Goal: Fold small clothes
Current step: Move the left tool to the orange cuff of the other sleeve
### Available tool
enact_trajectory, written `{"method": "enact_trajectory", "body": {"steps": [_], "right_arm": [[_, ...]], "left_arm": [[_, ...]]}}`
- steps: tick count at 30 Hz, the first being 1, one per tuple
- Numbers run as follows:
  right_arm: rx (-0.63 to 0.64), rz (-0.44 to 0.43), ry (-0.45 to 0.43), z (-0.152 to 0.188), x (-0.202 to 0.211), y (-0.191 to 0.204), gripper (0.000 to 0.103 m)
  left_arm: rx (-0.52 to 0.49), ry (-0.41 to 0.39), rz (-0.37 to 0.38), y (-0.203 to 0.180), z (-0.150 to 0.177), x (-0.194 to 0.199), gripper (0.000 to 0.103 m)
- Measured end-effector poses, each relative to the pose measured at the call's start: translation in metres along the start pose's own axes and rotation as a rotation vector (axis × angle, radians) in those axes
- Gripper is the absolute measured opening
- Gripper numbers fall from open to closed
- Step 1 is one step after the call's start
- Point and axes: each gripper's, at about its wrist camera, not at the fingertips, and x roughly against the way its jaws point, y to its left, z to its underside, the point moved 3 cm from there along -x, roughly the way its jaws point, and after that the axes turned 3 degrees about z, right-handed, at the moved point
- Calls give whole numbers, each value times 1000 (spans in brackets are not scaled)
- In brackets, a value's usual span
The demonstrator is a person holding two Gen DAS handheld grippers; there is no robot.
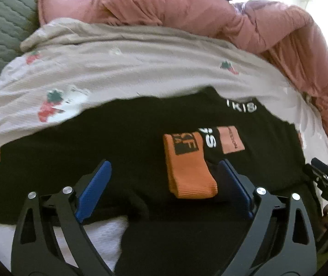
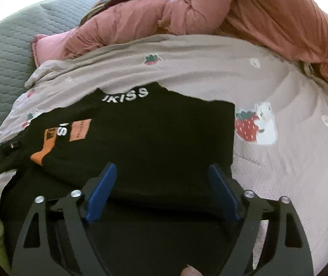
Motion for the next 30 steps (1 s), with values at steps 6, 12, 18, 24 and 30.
{"method": "enact_trajectory", "body": {"steps": [6,12,18,24,30], "right_arm": [[41,-12,-51,-6,17,17,93],[68,-36,-85,-11,30,36,95],[105,-60,-122,-18,44,60,97],[145,-77,-140,-22,52,87,98],[191,-102,-147,-26,57,116,98]], "left_arm": [[6,-99,-15,8,-3,34,93],[40,-161,-34,25,3,62,93],[81,-188,-42,46,13,79,93],[133,-209,-48,67,18,91,93],[180,-233,-97,91,20,103,93]]}}
